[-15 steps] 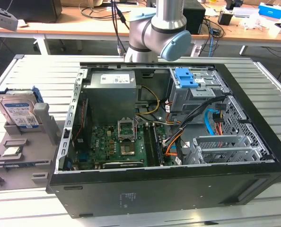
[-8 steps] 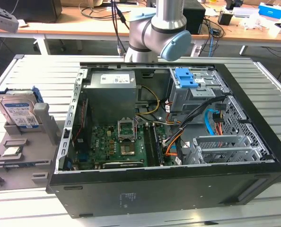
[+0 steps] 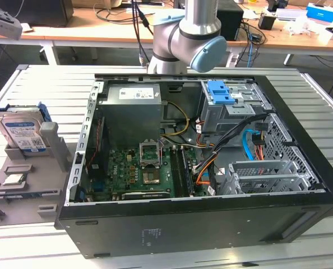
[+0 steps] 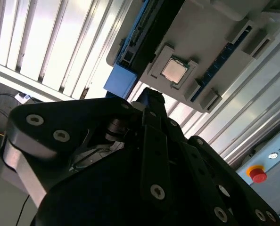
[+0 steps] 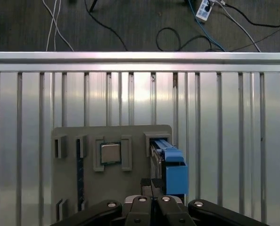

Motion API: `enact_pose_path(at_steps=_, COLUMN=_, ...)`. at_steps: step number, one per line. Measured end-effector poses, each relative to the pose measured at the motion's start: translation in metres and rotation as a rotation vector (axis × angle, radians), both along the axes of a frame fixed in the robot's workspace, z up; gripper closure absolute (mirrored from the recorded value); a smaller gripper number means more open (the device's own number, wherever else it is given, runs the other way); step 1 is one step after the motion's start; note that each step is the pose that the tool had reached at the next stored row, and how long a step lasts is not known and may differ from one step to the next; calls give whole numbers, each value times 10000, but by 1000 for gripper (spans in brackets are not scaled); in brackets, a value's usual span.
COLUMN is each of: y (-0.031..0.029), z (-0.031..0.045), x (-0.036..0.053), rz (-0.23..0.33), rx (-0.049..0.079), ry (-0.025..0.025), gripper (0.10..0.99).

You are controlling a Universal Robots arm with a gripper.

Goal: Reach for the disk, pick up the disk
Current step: 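Pick up the disk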

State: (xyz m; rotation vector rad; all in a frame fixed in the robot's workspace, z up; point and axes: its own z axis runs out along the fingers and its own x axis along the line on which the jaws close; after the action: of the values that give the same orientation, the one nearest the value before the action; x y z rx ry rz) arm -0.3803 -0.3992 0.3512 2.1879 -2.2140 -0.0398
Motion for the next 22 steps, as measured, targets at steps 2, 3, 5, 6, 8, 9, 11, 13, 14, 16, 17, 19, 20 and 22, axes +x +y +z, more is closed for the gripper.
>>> enact_pose_path(at_steps=2, y=0, z=0, x=1, rz=-125, rx=-3, ry=0, gripper=980)
enact_pose_path(at_steps=3, y=0, z=0, x=1, rz=-143, rx=-6, ry=1, gripper=980)
enact_pose_path(at_steps=5, y=0, z=0, x=1, rz=-165, rx=-10, ry=0, gripper=980)
enact_pose_path(at_steps=6, y=0, z=0, x=2, rz=-182, rx=-12, ry=0, gripper=980)
enact_pose_path(at_steps=8, y=0, z=0, x=2, rz=-223, rx=-18, ry=0, gripper=851)
enact_pose_path(at_steps=9, y=0, z=0, x=3, rz=-245, rx=-22, ry=0, gripper=729)
enact_pose_path(at_steps=11, y=0, z=0, x=3, rz=-268, rx=-25, ry=0, gripper=667)
enact_pose_path(at_steps=13, y=0, z=0, x=3, rz=-290, rx=-28, ry=0, gripper=667)
enact_pose_path(at_steps=14, y=0, z=0, x=4, rz=-307, rx=-31, ry=0, gripper=604)
enact_pose_path(at_steps=16, y=3, z=-1, x=4, rz=-317, rx=-31, ry=-1, gripper=604)
enact_pose_path(at_steps=17, y=14, z=0, x=4, rz=-318, rx=-34, ry=0, gripper=604)
enact_pose_path(at_steps=19, y=76, z=0, x=4, rz=-317, rx=-52, ry=-1, gripper=604)
enact_pose_path(at_steps=20, y=106, z=0, x=3, rz=-316, rx=-64, ry=0, gripper=604)
enact_pose_path(at_steps=22, y=151, z=0, x=4, rz=-316, rx=-70, ry=-1, gripper=604)
